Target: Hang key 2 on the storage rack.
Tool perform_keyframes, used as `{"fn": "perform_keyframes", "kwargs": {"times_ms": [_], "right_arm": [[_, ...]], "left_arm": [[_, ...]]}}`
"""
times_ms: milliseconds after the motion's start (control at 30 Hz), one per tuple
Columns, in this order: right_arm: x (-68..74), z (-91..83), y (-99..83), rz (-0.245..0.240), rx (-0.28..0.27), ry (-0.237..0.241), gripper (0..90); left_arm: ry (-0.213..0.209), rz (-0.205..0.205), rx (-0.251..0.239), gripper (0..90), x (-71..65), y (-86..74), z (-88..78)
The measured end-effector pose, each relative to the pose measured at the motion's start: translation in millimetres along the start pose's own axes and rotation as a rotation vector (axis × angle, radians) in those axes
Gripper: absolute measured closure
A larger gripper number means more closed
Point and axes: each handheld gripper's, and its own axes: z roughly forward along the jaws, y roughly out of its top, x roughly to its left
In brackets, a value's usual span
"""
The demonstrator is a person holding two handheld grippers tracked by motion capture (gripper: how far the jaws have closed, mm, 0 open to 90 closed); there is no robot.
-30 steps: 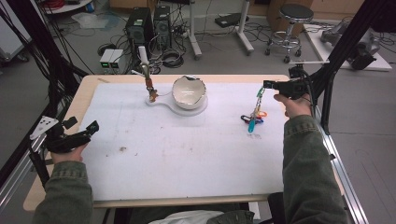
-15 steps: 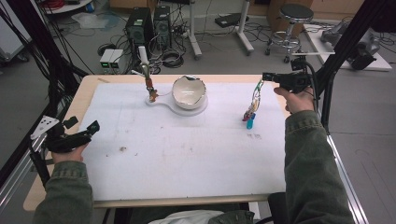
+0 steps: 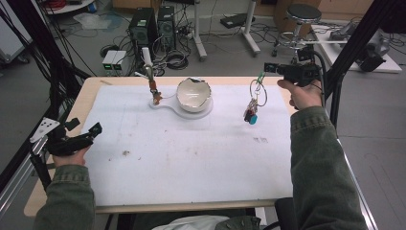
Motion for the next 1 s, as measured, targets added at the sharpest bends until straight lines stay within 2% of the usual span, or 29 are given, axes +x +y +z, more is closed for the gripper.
{"fn": "perform_keyframes", "kwargs": {"times_ms": [167, 333, 700, 933, 1000], "right_arm": [[10.2, -1.7, 6.4, -0.006, -0.007, 0.025, 90.0], [20.7, -2.1, 12.3, -0.018, -0.019, 0.052, 90.0], [34.6, 2.4, 13.9, -0.012, -0.025, 0.109, 90.0], [48.6, 6.4, 23.0, -0.048, -0.018, 0.133, 90.0], [52.9, 7.7, 25.8, -0.046, -0.018, 0.149, 90.0]], "left_arm": [[-0.012, 0.007, -0.006, 1.7, -4.3, 3.9, 1.3], [-0.035, 0.033, -0.001, 1.7, -10.5, 9.2, 4.7], [-0.088, 0.058, -0.009, 1.7, -24.3, 22.5, 12.4], [-0.115, 0.070, -0.003, 1.7, -31.8, 27.6, 18.8], [-0.123, 0.075, 0.000, 1.7, -33.3, 28.7, 20.2]]}}
